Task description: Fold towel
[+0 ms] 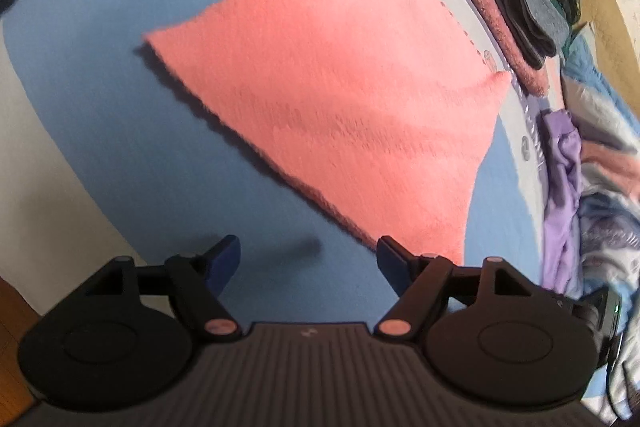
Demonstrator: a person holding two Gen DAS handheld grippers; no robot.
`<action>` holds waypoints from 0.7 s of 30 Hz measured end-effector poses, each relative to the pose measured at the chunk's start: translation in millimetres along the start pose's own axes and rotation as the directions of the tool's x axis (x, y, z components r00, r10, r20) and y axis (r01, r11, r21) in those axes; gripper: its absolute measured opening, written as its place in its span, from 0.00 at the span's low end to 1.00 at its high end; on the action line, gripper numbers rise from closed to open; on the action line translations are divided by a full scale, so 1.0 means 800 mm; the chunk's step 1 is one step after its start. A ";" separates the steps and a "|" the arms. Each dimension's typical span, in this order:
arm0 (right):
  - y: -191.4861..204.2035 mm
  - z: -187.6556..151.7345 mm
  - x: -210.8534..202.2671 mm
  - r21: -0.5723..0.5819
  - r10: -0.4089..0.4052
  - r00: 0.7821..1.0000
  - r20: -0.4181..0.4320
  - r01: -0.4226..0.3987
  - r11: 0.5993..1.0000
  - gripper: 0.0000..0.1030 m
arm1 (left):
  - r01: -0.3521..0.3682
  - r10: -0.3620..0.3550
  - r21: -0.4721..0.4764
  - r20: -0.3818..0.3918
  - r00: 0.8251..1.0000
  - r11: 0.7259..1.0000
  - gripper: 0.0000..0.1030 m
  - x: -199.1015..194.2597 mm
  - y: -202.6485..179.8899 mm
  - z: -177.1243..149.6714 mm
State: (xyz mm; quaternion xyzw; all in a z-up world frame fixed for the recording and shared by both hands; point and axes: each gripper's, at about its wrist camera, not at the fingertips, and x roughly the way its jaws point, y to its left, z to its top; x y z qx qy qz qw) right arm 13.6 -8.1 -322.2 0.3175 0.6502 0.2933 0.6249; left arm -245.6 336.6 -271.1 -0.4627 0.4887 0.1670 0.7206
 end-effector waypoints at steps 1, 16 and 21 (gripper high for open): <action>0.003 -0.001 -0.005 0.007 0.014 1.000 0.002 -0.014 1.000 0.03 | 0.056 -0.057 -0.043 -0.007 0.998 0.998 0.77 0.001 0.005 -0.003; 0.037 -0.001 -0.039 0.101 0.147 0.988 0.042 -0.151 0.983 0.03 | 0.475 -0.420 -0.584 0.239 0.876 0.658 0.52 0.084 0.042 -0.028; 0.031 -0.004 -0.053 0.109 0.133 0.988 0.075 -0.141 0.984 0.03 | 0.437 -0.273 -0.618 0.345 0.898 0.654 0.22 0.075 0.071 -0.010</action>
